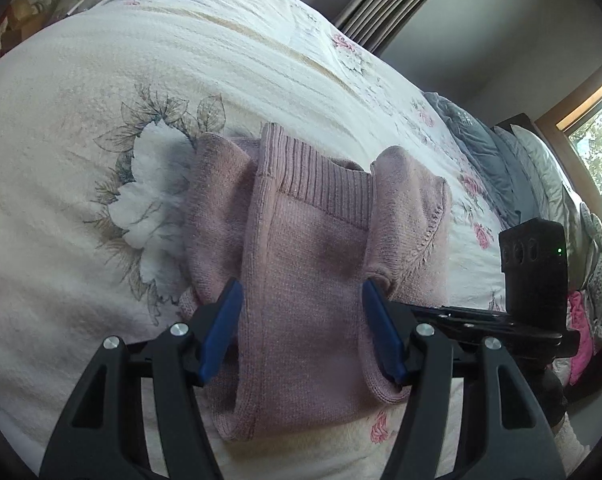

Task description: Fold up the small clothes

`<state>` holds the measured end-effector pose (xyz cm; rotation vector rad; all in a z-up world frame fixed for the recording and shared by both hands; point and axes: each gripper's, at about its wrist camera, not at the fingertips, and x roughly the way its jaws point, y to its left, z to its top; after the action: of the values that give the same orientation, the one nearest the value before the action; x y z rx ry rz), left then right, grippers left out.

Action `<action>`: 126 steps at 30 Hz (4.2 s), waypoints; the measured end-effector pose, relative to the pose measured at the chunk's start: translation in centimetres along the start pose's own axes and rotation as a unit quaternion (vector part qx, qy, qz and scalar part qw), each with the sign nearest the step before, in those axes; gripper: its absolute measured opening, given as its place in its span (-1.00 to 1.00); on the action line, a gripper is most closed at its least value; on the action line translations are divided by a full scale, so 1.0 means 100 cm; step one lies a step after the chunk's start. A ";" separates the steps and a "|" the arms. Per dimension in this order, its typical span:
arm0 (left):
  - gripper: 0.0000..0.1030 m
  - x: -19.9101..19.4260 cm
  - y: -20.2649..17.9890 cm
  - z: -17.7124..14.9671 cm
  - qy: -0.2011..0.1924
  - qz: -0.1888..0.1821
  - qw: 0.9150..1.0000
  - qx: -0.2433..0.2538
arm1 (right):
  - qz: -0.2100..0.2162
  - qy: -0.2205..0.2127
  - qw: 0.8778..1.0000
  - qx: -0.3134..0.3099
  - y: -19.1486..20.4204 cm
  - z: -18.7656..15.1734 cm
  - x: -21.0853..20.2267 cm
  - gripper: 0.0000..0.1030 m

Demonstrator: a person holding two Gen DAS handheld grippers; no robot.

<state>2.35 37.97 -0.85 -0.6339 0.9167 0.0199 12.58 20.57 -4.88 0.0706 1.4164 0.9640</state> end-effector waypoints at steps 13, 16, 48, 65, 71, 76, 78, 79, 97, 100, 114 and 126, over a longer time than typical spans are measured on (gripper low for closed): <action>0.24 0.010 -0.025 0.013 0.036 -0.050 0.998 0.002 | -0.054 -0.044 0.989 -0.131 0.037 -0.072 -0.061 0.32; 0.25 0.020 -0.035 0.015 0.055 -0.052 0.997 0.009 | -0.081 -0.031 0.983 -0.165 0.046 -0.090 -0.050 0.33; -0.60 0.158 -0.076 0.050 0.177 -0.201 0.960 -0.082 | 0.066 -0.105 0.990 -0.064 -0.014 -0.102 -0.111 -0.77; -0.67 0.038 -0.050 0.072 0.058 -0.180 0.982 -0.013 | 0.144 -0.085 0.980 -0.111 0.046 -0.083 -0.077 -0.77; -0.67 0.039 -0.002 0.060 0.050 -0.160 0.985 -0.045 | 0.135 -0.051 0.982 -0.122 0.060 -0.075 -0.044 -0.77; -0.67 0.049 0.037 0.045 0.041 -0.154 0.983 -0.089 | 0.118 -0.018 0.986 -0.115 0.064 -0.068 -0.009 -0.77; -0.67 0.046 0.046 0.042 0.031 -0.151 0.984 -0.091 | 0.114 -0.010 0.987 -0.114 0.066 -0.067 0.002 -0.77; -0.67 0.045 0.049 0.041 0.026 -0.148 0.985 -0.090 | 0.113 -0.008 0.987 -0.115 0.068 -0.066 0.006 -0.77; -0.56 0.037 0.051 0.031 0.005 -0.091 0.993 -0.070 | 0.104 0.029 0.985 -0.131 0.048 -0.062 0.015 -0.06; -0.54 0.019 0.042 0.037 -0.005 -0.064 0.997 -0.042 | 0.103 0.027 0.982 -0.159 0.051 -0.072 -0.008 -0.06; -0.26 0.045 0.027 0.098 0.001 -0.034 0.998 -0.055 | -0.004 -0.143 0.988 -0.065 -0.070 0.035 -0.142 0.10; -0.31 0.074 0.024 0.081 0.040 0.046 0.998 -0.024 | -0.071 -0.094 0.992 -0.052 -0.077 0.071 -0.059 0.13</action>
<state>12.22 42.27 -4.01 -0.6401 1.0251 0.0999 23.33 15.64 -3.06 -0.0176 1.1812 0.8873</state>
